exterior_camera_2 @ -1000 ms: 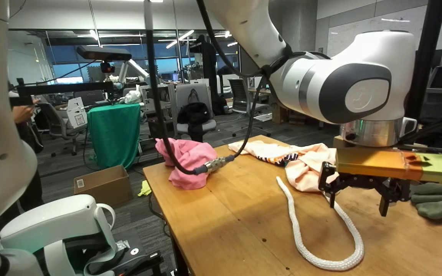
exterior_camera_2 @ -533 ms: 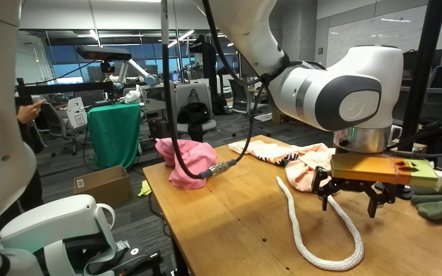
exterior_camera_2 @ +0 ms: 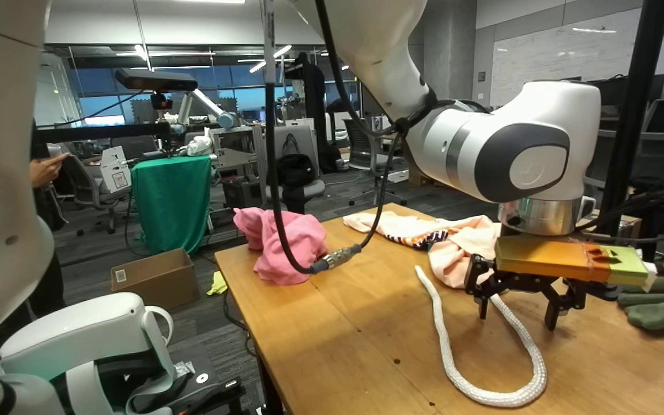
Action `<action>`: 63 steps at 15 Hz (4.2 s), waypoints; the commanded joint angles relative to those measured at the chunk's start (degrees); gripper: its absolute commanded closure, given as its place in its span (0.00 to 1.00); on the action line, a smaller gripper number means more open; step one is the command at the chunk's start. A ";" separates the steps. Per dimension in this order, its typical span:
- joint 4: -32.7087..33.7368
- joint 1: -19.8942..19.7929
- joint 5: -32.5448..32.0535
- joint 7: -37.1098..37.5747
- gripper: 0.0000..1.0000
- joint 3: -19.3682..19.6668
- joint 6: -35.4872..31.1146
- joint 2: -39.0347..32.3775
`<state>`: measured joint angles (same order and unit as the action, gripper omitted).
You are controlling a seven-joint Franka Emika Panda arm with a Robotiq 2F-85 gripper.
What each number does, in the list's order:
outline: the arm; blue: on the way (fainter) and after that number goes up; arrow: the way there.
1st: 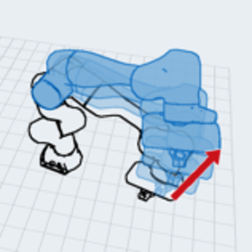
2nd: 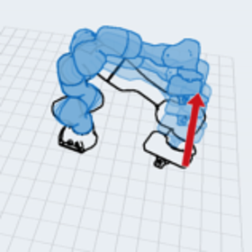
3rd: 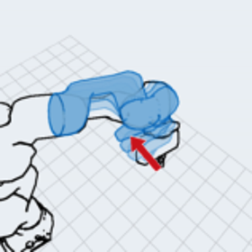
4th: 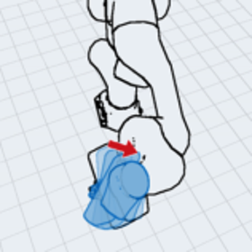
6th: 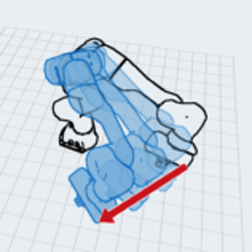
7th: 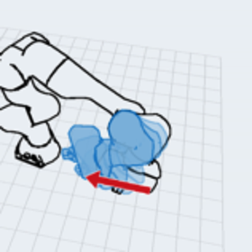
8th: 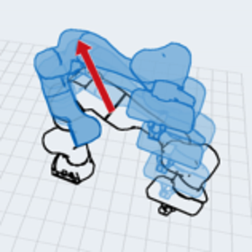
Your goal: Separate the clothes, rope and plush toy on the table
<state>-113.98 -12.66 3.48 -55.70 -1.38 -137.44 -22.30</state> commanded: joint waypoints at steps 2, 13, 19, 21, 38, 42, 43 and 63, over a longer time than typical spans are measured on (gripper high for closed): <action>2.47 -0.02 0.31 -0.92 0.00 -0.10 2.22 -1.13; 4.02 0.14 -0.38 -0.63 0.64 0.31 3.27 -1.60; 3.96 0.55 -1.92 0.38 0.95 1.00 3.29 -1.90; 3.70 0.56 -2.12 0.77 0.91 1.16 3.72 -1.79; -1.71 -0.94 -0.02 11.50 0.91 3.38 3.89 0.09; -4.25 -1.44 0.33 14.83 0.91 4.30 3.63 1.21; -4.92 -1.50 0.32 15.58 0.91 4.51 3.75 1.53; -22.13 -2.53 -0.65 27.99 0.91 11.03 -1.15 12.23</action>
<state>-128.50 -13.79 3.91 -28.94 8.00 -136.74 -11.09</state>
